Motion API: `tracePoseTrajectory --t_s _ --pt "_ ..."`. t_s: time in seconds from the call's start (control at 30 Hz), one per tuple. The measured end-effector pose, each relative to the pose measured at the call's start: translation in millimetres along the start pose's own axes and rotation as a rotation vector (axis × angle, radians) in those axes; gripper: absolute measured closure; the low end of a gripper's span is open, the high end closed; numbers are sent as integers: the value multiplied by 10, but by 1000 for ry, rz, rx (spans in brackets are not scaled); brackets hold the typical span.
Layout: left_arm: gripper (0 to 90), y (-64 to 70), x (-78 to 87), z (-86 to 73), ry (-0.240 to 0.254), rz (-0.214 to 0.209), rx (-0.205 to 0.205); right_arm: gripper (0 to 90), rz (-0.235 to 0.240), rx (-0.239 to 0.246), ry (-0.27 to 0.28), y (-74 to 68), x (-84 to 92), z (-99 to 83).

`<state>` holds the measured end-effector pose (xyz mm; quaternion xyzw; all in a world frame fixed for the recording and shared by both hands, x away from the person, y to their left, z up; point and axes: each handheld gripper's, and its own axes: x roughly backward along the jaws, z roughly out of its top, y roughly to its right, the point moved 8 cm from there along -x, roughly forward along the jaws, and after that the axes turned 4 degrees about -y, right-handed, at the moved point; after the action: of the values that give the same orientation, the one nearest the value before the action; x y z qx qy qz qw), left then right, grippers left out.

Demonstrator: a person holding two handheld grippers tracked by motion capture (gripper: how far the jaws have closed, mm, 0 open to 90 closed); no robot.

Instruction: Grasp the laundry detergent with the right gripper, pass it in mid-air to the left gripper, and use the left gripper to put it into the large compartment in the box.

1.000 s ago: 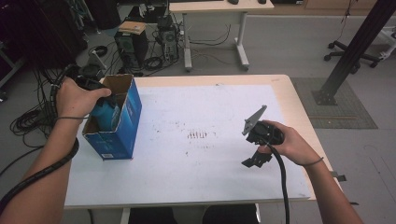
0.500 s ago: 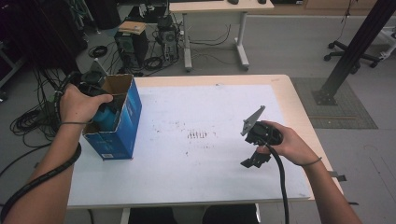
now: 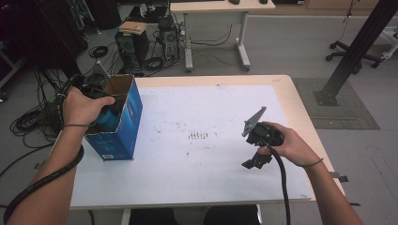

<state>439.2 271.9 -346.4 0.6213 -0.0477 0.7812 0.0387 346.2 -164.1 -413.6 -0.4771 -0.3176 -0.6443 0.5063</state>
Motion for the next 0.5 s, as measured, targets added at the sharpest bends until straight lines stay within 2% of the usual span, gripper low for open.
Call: tracePoseTrajectory --t_s 0.5 --pt "376 -8 -99 -29 -11 3 3 79 -3 -3 -1 -8 16 -11"
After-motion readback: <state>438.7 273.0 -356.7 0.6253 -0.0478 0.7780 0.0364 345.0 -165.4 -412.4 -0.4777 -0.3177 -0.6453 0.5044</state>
